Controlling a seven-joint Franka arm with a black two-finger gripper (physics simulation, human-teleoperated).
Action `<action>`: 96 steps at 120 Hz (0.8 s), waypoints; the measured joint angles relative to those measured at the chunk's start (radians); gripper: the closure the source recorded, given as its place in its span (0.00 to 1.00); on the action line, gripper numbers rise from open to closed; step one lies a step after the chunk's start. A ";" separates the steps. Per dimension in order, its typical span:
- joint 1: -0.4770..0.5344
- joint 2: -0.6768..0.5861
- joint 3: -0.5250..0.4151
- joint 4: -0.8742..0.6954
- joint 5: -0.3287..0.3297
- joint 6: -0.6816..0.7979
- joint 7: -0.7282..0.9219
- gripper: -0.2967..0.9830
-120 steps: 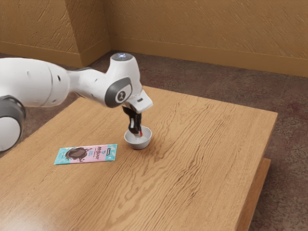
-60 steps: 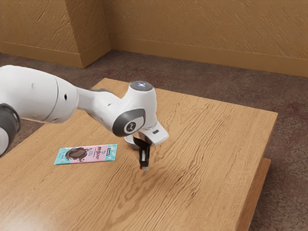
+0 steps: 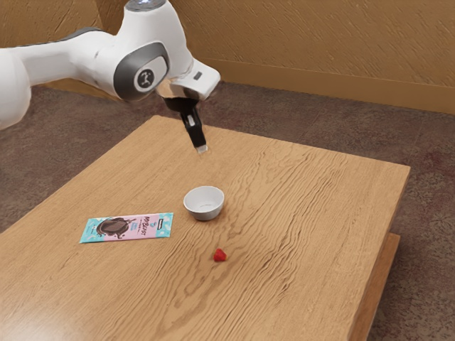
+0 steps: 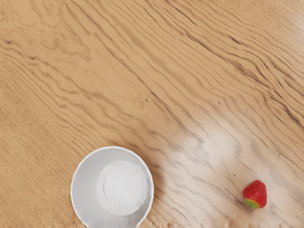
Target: Take strawberry from the bowl
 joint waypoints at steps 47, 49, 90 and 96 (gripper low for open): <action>0.222 -0.214 0.008 0.069 0.074 -0.394 -0.141 0.24; 0.226 -0.214 0.008 0.067 0.075 -0.400 -0.145 0.24; 0.260 -0.200 -0.014 0.094 0.045 -0.482 -0.276 0.23; 0.260 -0.193 -0.021 0.113 0.044 -0.492 -0.295 0.23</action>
